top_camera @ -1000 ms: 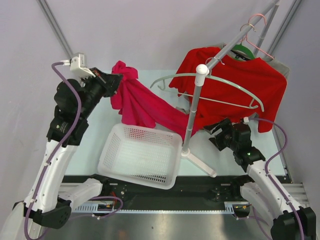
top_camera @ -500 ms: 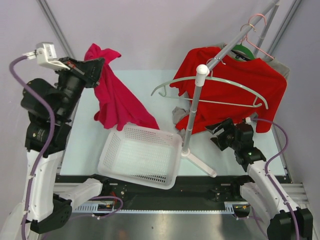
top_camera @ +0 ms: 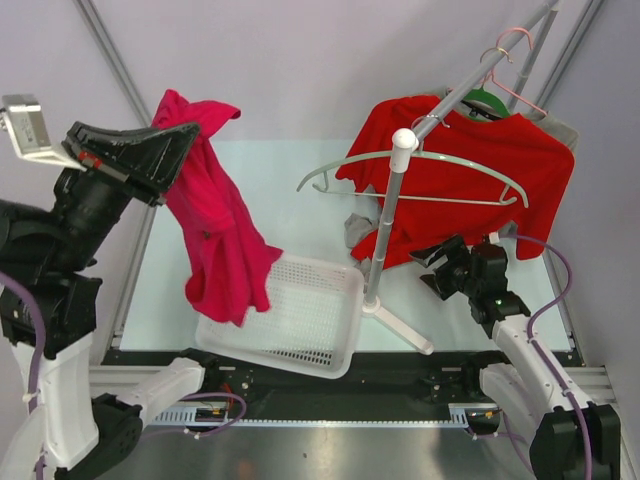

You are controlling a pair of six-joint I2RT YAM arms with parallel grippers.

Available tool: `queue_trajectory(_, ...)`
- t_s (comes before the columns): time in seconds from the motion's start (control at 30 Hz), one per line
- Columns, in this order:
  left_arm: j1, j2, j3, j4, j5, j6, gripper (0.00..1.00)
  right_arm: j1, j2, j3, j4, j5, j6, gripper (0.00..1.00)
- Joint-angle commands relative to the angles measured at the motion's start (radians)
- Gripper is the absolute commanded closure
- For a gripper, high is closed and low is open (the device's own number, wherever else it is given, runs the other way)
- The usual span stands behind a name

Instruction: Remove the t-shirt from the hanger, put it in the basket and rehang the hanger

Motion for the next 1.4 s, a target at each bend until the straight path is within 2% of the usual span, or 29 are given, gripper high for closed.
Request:
queue_trajectory(0.0, 0.006, -0.053, -0.117, 0.081, 0.056, -0.051, 1.0, -0.011, -0.022, -0.007, 0.025, -0.025, -0.021, 0.16)
queue_trajectory(0.2, 0.006, -0.154, -0.261, 0.019, -0.09, -0.041, 1.0, -0.022, -0.039, -0.018, 0.014, -0.031, -0.024, 0.16)
queue_trajectory(0.3, 0.006, -0.197, -0.269, -0.03, -0.155, -0.024, 1.0, -0.024, -0.039, -0.022, 0.014, -0.034, -0.027, 0.16)
queue_trajectory(0.57, -0.005, -0.201, -0.096, -0.04, -0.027, -0.027, 1.0, -0.027, -0.042, -0.025, 0.019, -0.051, -0.022, 0.16)
queue_trajectory(0.67, -0.007, -0.223, -0.156, -0.011, 0.02, -0.053, 1.0, -0.027, -0.062, -0.027, -0.001, -0.046, -0.022, 0.16)
queue_trajectory(0.8, -0.005, -0.253, -0.339, 0.027, 0.062, -0.128, 1.0, -0.027, -0.083, -0.036, -0.022, -0.04, -0.027, 0.16)
queue_trajectory(0.9, -0.007, -0.271, -0.418, 0.059, 0.089, -0.163, 1.0, -0.028, -0.097, -0.044, -0.032, -0.037, -0.029, 0.16)
queue_trajectory(1.2, -0.007, -0.27, -0.467, 0.07, 0.119, -0.167, 1.0, -0.03, -0.08, -0.038, -0.027, -0.037, -0.033, 0.16)
queue_trajectory(1.37, -0.007, -0.291, -0.61, 0.082, 0.113, -0.176, 1.0, -0.03, -0.086, -0.041, -0.03, -0.038, -0.036, 0.16)
